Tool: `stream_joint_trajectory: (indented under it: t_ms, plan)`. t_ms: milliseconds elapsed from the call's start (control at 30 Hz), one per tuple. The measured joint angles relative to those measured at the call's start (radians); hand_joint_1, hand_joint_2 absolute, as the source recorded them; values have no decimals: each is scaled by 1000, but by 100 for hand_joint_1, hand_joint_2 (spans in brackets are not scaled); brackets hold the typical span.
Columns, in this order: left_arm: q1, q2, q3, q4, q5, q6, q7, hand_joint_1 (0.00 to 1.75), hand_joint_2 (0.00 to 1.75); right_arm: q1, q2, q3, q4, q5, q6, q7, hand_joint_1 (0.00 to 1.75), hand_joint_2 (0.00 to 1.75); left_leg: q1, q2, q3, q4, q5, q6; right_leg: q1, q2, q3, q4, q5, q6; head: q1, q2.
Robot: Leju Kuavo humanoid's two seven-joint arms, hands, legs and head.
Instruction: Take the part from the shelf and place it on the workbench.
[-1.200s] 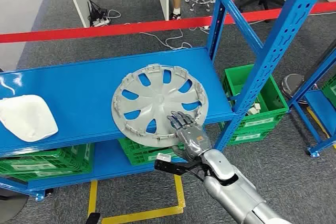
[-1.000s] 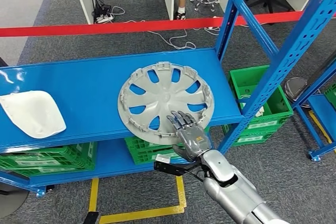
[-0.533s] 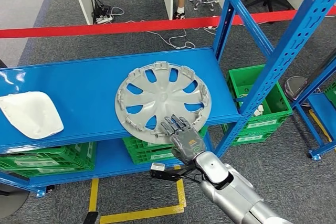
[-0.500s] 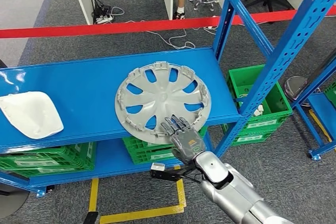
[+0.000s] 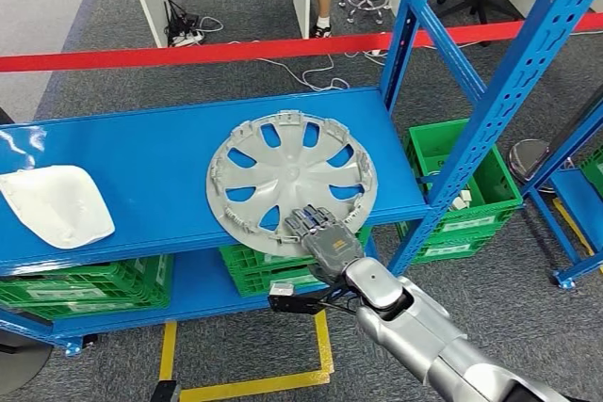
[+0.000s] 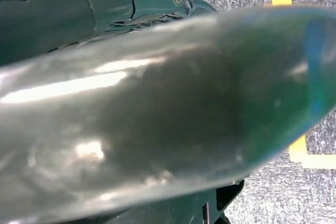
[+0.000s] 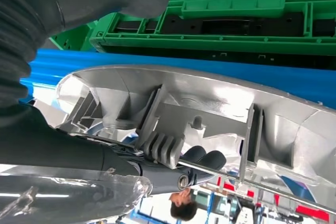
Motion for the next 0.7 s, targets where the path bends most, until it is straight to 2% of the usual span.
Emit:
stream_joint_trajectory:
  t_ms: [267,700]
  plan:
    - [0,0,0,0,14,0,-3,0,0,-17,14,4,18,-36,-16,-5,175,175,0,0,3,0,0,0,0,0,3,0,0,0,0,0]
    - [1,-2,0,0,29,7,-19,0,0,-8,23,-3,22,7,-122,75,175,175,0,0,2,0,0,0,0,0,13,0,0,0,0,0]
